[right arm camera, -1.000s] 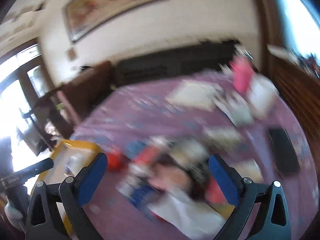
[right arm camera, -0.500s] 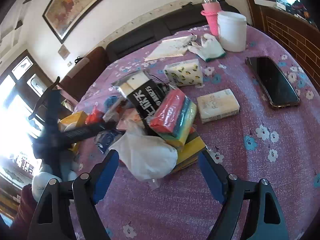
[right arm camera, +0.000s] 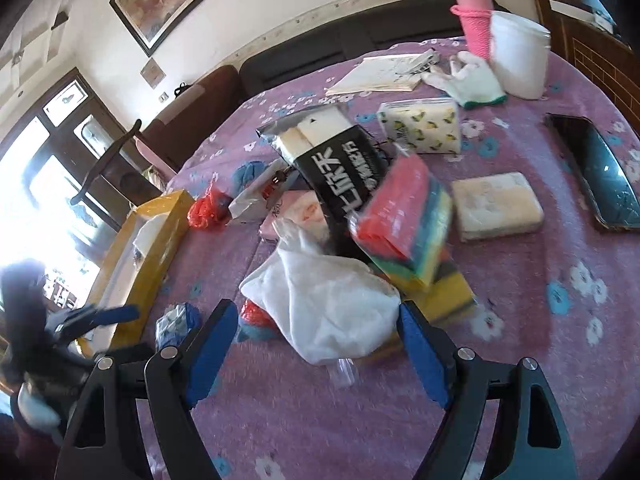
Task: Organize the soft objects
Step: 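Grasp the blue-and-white tissue pack with the left gripper, then carry tissue pack to tray with left gripper while right gripper carries white tissue there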
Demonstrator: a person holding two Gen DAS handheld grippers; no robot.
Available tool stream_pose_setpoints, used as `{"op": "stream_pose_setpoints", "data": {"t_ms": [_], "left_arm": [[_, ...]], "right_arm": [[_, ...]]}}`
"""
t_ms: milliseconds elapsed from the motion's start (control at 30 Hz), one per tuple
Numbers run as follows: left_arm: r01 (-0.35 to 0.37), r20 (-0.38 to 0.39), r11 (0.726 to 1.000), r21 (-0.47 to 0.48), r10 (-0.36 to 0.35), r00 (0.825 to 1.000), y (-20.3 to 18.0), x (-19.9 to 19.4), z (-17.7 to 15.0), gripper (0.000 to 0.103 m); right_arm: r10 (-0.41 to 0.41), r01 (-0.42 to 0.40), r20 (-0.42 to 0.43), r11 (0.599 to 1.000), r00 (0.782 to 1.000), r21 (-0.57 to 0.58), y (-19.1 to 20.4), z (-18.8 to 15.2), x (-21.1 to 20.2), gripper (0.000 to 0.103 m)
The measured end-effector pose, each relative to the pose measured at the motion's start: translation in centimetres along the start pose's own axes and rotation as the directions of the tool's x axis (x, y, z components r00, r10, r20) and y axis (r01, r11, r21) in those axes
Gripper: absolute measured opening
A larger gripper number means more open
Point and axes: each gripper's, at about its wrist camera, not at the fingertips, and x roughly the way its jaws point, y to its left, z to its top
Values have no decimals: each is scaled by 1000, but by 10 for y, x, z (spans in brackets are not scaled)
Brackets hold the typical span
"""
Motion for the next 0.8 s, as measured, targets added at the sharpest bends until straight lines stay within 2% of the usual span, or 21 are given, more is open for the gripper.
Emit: {"op": "stream_pose_setpoints", "data": {"t_ms": [133,200,233,267,300,400,433,500,567,633,700,800], "left_arm": [[-3,-35,1000,-30,2,999,-16,23,-7,86],[-10,-73,999,-52,6,997,-24,43,-5,90],[-45,-33,998,-31,44,998,-32,45,-3,90],[-65,-20,998,-14,65,998,-36,47,-1,90],[-79,-21,997,3,79,997,-40,50,0,89],[-72,-12,996,47,73,997,-40,46,0,63],[-65,-19,997,51,66,998,-35,44,1,60],[-45,-22,999,28,46,999,-23,38,-1,60],[-54,-3,998,-22,54,999,-8,31,-2,60],[-46,17,997,-67,48,999,3,30,-1,63],[-46,5,995,-87,46,999,6,35,0,69],[-64,18,996,-58,65,998,-3,45,2,77]], "right_arm": [[-29,29,-22,999,999,-17,10,7,23,85],[-3,2,-47,1000,999,-23,18,5,27,67],[51,-52,-91,999,995,-9,21,3,28,51],[118,-117,-138,993,983,17,23,0,30,49],[170,-167,-173,985,970,37,26,-6,30,49],[261,-262,-238,965,935,32,35,-21,18,49],[254,-256,-231,967,939,21,36,-22,13,49],[171,-179,-179,983,969,-28,37,-18,1,52],[100,-105,-114,994,988,-38,35,-8,-2,65],[102,-101,-76,995,992,13,33,1,5,67],[97,-94,-58,994,994,47,31,11,20,67],[59,-54,-78,996,995,70,33,18,46,67]]}}
